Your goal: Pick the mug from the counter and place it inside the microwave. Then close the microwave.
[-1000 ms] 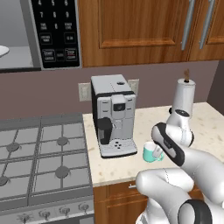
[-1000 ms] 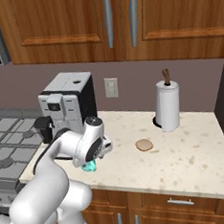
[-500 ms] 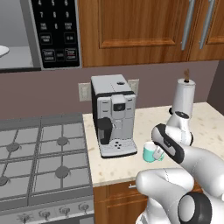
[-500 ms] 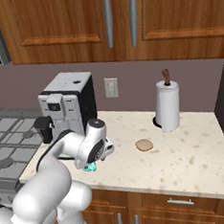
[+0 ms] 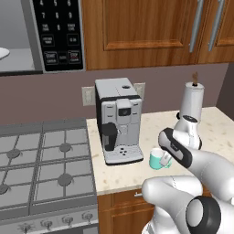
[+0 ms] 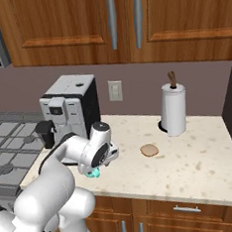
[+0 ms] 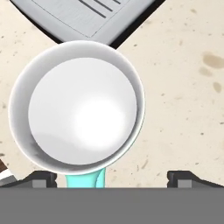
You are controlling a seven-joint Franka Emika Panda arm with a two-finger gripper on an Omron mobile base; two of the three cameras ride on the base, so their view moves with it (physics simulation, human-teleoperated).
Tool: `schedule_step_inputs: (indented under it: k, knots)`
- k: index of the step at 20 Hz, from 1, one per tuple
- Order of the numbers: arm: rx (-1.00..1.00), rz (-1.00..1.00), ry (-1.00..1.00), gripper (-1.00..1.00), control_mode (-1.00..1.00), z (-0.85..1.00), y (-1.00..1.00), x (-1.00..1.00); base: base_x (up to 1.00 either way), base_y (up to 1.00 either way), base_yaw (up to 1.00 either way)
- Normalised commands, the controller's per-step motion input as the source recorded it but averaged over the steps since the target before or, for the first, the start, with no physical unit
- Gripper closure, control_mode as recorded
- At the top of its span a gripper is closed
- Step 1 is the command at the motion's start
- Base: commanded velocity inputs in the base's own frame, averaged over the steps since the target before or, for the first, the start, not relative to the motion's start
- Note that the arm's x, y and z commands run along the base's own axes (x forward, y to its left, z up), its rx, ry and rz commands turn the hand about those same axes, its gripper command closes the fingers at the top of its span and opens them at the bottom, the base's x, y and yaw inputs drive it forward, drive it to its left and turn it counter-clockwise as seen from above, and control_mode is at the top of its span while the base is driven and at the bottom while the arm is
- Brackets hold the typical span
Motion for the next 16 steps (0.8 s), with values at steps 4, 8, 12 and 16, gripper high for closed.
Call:
schedule_step_inputs:
  k: [4, 8, 12, 16]
  knots:
    - [0.0, 0.0, 0.0, 1.0, -1.0, -0.03, 0.0, 0.0, 0.0, 0.0, 0.0]
    - [0.0, 0.0, 0.0, 1.0, -1.0, -0.03, 0.0, 0.0, 0.0, 0.0, 0.0]
    - [0.0, 0.0, 0.0, 1.0, -1.0, 0.0, 0.0, 0.0, 0.0, 0.0, 0.0]
    - [0.0, 0.0, 0.0, 1.0, -1.0, 0.0, 0.0, 0.0, 0.0, 0.0, 0.0]
